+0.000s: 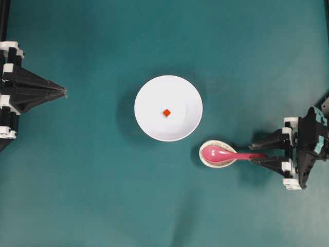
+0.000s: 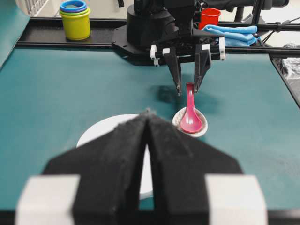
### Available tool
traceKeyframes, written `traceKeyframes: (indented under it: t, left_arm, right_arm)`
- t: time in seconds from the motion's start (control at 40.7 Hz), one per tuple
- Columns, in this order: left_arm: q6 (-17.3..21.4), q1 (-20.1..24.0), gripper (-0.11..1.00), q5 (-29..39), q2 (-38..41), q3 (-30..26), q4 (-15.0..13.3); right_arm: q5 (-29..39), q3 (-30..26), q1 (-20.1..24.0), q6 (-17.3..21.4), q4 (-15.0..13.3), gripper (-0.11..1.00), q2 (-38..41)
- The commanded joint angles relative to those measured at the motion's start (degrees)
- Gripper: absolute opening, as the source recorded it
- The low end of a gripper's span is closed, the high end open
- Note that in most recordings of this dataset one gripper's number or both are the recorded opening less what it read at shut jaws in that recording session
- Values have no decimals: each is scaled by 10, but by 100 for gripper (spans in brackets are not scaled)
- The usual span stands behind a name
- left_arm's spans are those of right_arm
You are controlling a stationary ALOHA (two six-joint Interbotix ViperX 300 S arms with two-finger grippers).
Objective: Grip the spoon and scoop the red block from the bowl with right arm.
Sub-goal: 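Move the right gripper to the pink spoon handle and close on it, then lift the pink spoon with the right gripper and carry it over the bowl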
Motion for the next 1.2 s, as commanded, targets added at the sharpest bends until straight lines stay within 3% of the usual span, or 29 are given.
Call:
traceKeyframes:
  t: [0.0,0.589,0.86,1.179]
  left_arm:
    - [0,2,0,-2,2,-17,2]
    - [0,4,0,-3,6,-17,2]
    - [0,3,0,-2,7,-17,1]
    - [0,3,0,-1,6,-17,2]
  right_arm:
    - [-4,-11,4,1,1,49,4]
    - [-6,-11,11,-11,1,47,25]
    - [-9,-15,11,-30,1,24,25]
    - [-3,-23,6,-55,0,23,-34]
